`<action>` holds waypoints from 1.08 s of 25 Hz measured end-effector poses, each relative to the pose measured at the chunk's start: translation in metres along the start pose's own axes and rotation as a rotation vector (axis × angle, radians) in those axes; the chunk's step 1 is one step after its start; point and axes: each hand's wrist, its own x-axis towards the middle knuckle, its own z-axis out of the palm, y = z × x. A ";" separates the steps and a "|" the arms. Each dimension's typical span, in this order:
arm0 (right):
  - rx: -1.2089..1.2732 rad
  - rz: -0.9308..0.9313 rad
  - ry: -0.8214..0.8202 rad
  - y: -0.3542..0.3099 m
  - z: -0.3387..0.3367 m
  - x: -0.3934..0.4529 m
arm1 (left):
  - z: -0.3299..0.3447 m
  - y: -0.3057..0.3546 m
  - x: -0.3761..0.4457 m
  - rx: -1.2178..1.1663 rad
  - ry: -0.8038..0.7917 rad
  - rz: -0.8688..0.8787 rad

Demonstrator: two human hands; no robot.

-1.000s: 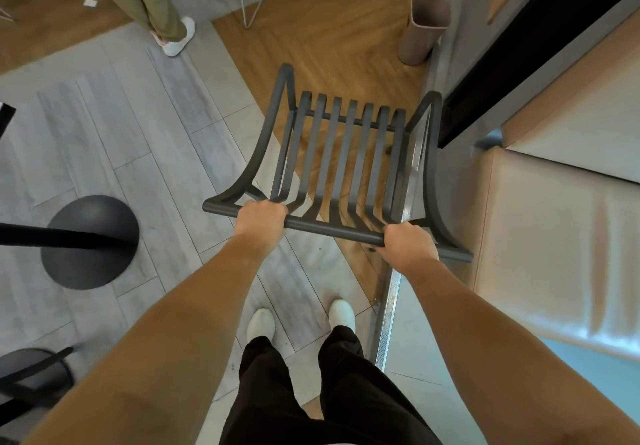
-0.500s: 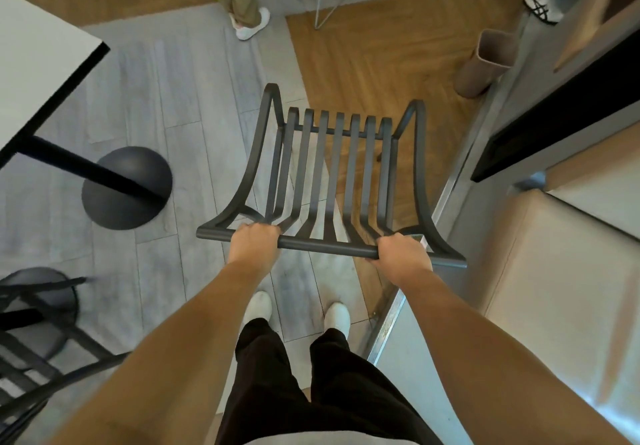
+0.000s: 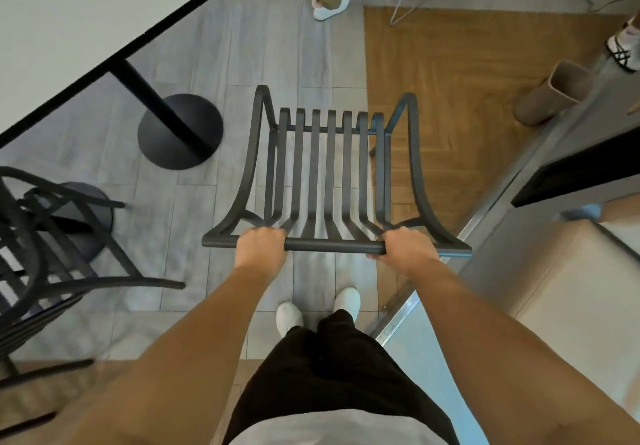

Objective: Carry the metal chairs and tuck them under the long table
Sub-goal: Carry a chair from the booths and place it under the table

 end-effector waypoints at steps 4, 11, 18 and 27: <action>-0.070 -0.054 0.029 -0.040 0.015 -0.007 | 0.019 -0.033 -0.036 -0.058 -0.012 -0.064; -0.211 -0.205 0.046 -0.095 0.027 -0.011 | 0.045 -0.073 -0.092 -0.133 -0.012 -0.208; -0.328 -0.347 0.022 -0.129 0.022 -0.006 | 0.071 -0.078 -0.136 -0.259 -0.026 -0.402; -0.495 -0.570 0.022 -0.161 0.005 0.009 | 0.100 -0.063 -0.173 -0.453 -0.024 -0.653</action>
